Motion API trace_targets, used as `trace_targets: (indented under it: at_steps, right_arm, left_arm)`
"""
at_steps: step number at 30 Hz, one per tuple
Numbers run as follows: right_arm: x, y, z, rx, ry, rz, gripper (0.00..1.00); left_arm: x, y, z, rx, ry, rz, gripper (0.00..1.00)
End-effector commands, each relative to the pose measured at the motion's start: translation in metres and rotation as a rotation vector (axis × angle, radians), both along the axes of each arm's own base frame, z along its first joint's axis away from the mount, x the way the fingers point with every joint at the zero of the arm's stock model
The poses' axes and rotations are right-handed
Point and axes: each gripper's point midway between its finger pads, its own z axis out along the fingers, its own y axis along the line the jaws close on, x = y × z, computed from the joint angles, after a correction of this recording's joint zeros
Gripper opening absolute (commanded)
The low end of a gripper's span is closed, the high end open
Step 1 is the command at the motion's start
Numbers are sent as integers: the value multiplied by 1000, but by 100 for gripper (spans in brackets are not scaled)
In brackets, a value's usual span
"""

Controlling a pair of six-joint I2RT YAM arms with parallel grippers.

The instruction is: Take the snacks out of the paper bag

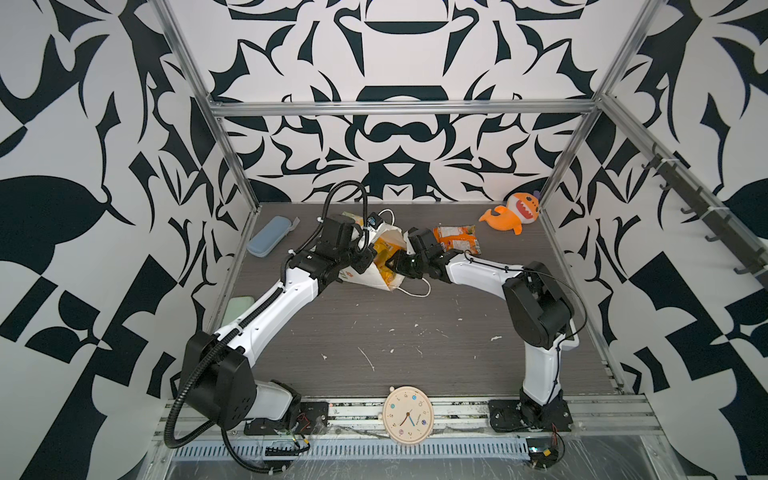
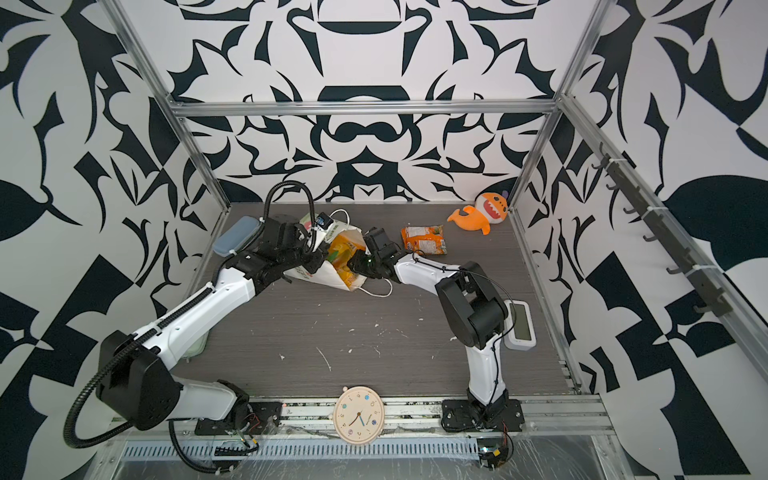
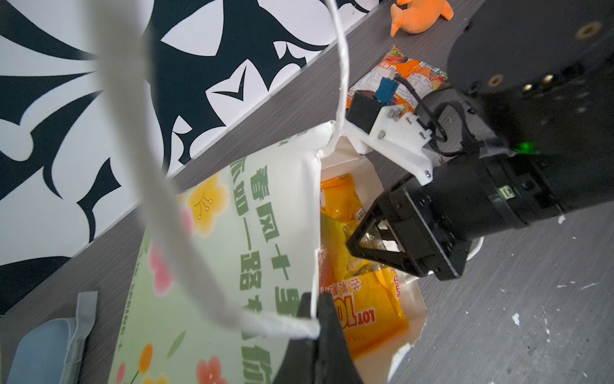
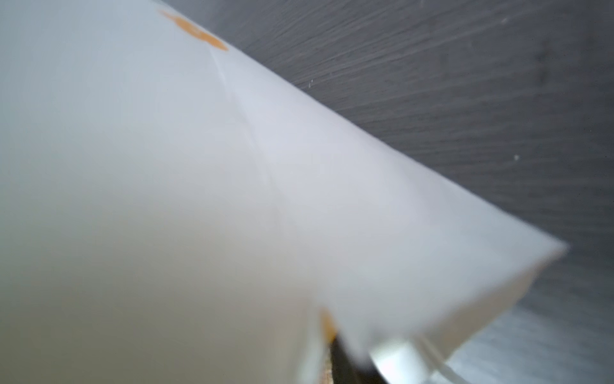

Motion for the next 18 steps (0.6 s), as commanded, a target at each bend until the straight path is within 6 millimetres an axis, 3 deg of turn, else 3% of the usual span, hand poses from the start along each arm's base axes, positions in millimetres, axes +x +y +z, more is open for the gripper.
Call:
trace_targets:
  at_steps: [1,6,11,18]
  right_arm:
    - [20,15,32,85,-88,-20,18]
    - [25,17,37,94,-106,-27,1]
    - [23,20,61,124,-154,8,0]
    - [11,20,111,201,-256,57,0]
  left_arm:
    - [5,-7,28,-58,-76,-16,0]
    - [5,-6,27,-56,-75,-16,0]
    - [6,-6,24,-50,-73,-12,0]
    - [9,-7,21,-45,-72,-9,0]
